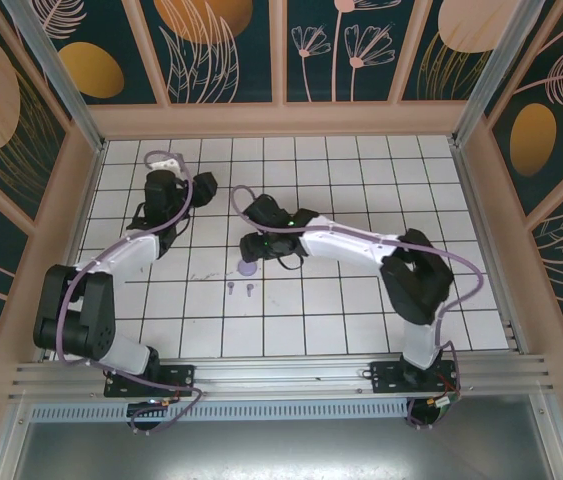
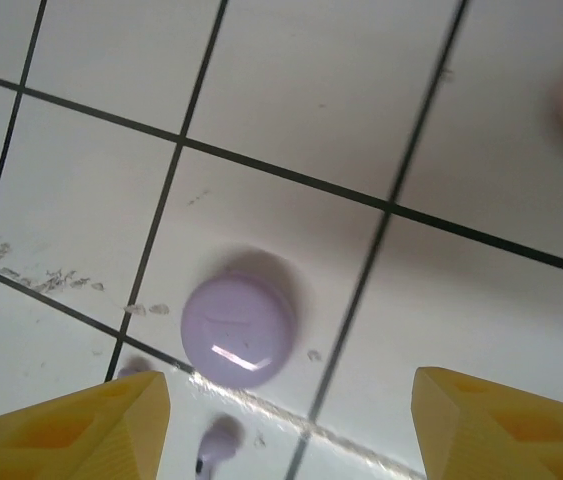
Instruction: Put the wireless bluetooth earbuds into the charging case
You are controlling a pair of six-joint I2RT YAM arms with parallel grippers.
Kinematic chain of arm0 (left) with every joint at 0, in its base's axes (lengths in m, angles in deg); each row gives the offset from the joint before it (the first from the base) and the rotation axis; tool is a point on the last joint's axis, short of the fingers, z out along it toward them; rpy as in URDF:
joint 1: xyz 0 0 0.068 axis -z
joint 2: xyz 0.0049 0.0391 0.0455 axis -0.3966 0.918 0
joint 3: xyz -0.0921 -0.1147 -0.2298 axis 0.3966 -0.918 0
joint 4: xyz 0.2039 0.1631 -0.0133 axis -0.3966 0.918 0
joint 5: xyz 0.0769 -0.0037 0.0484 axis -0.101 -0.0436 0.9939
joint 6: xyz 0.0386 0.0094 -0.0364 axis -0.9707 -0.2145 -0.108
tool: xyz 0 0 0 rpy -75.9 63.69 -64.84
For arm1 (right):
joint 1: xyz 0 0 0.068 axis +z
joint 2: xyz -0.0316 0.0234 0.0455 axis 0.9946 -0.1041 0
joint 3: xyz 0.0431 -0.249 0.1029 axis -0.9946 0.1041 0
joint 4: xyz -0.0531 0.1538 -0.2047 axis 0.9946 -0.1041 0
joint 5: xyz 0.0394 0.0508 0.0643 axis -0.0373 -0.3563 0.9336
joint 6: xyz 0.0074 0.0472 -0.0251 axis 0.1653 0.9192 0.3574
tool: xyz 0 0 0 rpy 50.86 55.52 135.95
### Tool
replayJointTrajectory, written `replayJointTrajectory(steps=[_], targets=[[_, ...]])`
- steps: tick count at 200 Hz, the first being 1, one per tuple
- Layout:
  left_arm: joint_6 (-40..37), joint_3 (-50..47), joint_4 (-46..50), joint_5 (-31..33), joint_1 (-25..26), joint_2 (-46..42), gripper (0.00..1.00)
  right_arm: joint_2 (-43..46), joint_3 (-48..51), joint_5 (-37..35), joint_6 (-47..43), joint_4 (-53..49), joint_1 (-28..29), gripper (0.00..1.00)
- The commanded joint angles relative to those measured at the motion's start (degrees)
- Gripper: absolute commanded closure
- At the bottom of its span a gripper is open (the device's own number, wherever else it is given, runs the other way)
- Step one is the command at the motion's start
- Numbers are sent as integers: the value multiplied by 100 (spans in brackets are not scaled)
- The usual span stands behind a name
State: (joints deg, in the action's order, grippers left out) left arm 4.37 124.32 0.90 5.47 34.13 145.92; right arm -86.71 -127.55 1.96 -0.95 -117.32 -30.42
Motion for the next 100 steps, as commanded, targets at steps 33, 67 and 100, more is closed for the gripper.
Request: replayJointTrajectory(steps=[33,67,100], targets=[[471,-623,-666,391,-476,-655,23,-944,-976,-233,-519,-931,204,34],[556,-821,-855,627,-549,-952,1,-1191,-1200,-216,-462,-1031,238,34],[652,-963,-1000,835,-558,-1123,1,-1389,-1372,-211,-406,-1076,307,34]])
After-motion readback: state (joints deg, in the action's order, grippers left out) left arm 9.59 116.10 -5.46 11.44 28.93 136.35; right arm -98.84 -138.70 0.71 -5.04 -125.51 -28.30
